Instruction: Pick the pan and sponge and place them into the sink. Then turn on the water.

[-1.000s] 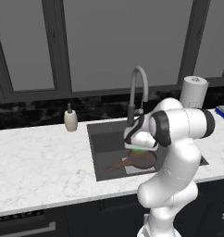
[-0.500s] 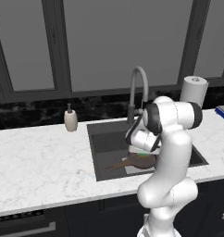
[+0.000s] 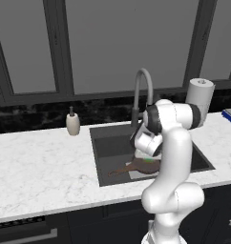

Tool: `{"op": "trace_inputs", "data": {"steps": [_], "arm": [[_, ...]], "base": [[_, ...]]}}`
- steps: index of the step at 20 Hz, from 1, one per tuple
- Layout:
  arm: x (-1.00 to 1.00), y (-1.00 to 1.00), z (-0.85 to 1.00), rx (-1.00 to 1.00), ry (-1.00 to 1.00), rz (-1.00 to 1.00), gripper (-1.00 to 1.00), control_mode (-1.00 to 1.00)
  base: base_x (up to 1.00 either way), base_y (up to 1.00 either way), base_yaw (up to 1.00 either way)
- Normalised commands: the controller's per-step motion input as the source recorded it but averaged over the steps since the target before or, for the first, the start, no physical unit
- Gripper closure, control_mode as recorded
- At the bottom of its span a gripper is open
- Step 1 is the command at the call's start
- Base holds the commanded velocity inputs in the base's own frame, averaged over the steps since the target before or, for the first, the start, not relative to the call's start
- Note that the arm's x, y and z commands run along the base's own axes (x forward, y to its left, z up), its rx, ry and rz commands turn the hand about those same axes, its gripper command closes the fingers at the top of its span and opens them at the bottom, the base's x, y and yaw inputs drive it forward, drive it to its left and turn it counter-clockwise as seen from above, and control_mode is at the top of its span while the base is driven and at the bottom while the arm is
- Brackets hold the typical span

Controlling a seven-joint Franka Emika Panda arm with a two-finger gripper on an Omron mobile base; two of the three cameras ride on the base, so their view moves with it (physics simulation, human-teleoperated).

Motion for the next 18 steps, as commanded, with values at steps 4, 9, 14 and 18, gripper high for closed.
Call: {"op": "trace_inputs", "data": {"steps": [4, 9, 14, 18], "arm": [[0.00, -0.05, -0.37, 0.00, 0.00, 0.00, 1.00, -1.00], [0.00, 0.00, -0.28, 0.00, 0.00, 0.00, 1.00, -1.00], [0.00, 0.00, -0.15, 0.00, 0.01, 0.00, -1.00, -1.00], [0.00, 0.00, 0.00, 0.00, 0.00, 0.00, -1.00, -1.00]], "base": [[0.00, 0.00, 0.00], [0.00, 0.00, 0.00], [0.00, 0.00, 0.00], [0.00, 0.00, 0.00]]}}
